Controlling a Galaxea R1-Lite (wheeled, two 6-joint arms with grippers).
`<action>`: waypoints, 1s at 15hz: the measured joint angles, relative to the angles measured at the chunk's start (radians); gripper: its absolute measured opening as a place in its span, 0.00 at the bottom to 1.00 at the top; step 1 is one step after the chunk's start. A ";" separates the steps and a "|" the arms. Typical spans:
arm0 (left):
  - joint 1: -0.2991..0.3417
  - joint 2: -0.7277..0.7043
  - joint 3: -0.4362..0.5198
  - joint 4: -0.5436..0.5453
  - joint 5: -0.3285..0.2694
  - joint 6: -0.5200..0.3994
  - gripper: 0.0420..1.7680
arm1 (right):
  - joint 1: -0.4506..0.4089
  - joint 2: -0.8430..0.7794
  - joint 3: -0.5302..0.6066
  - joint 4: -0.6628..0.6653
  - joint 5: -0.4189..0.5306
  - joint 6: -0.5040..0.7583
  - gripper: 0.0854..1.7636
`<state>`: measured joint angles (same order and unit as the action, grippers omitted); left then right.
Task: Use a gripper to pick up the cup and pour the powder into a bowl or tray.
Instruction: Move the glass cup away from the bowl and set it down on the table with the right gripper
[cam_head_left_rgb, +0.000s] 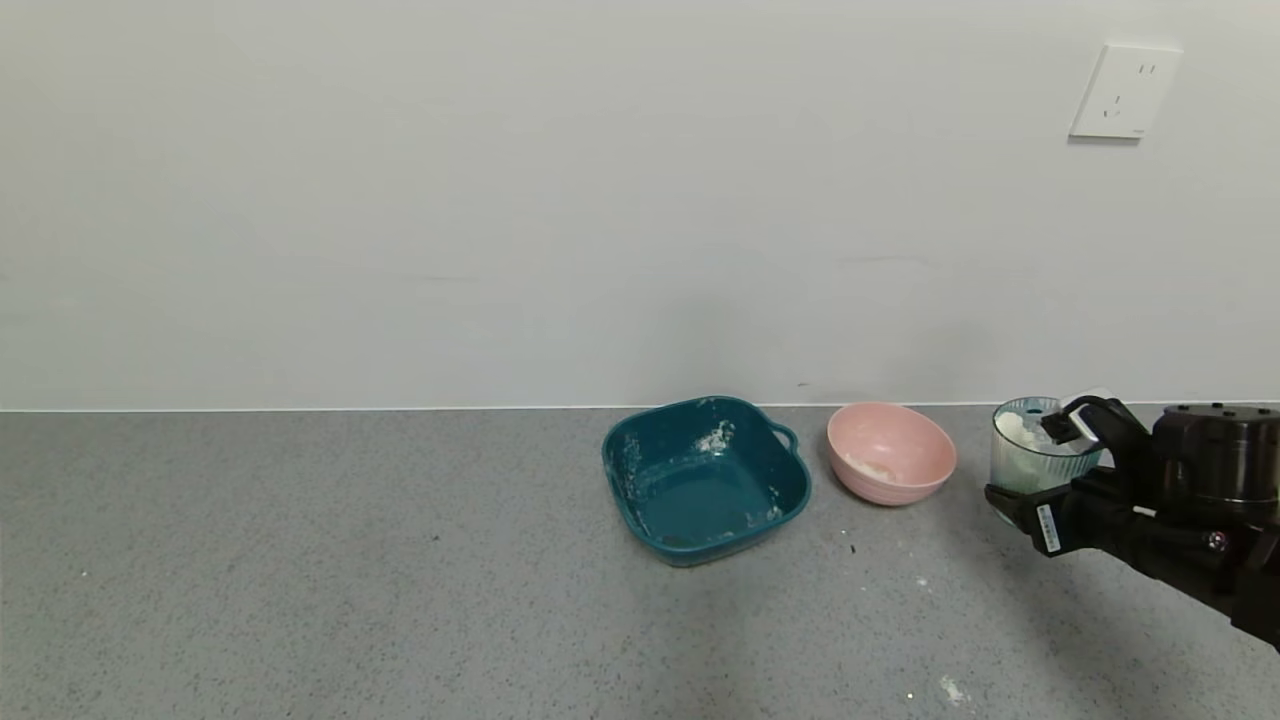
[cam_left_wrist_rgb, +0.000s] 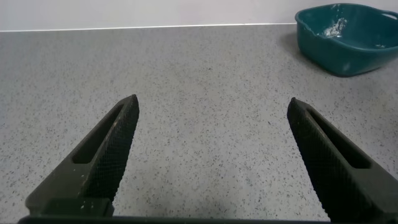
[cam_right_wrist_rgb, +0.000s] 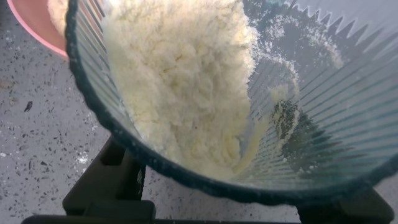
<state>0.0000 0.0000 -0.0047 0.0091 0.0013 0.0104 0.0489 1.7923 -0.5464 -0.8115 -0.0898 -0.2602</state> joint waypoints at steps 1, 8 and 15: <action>0.000 0.000 0.000 0.000 0.000 0.000 0.97 | 0.001 0.007 0.007 -0.002 0.000 0.008 0.73; 0.000 0.000 0.000 0.000 0.000 0.000 0.97 | 0.001 0.100 0.069 -0.141 -0.005 0.017 0.73; 0.000 0.000 0.000 0.000 0.000 0.000 0.97 | 0.002 0.249 0.147 -0.359 -0.005 0.017 0.73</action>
<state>0.0000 0.0000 -0.0047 0.0091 0.0013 0.0109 0.0513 2.0411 -0.3998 -1.1700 -0.0947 -0.2428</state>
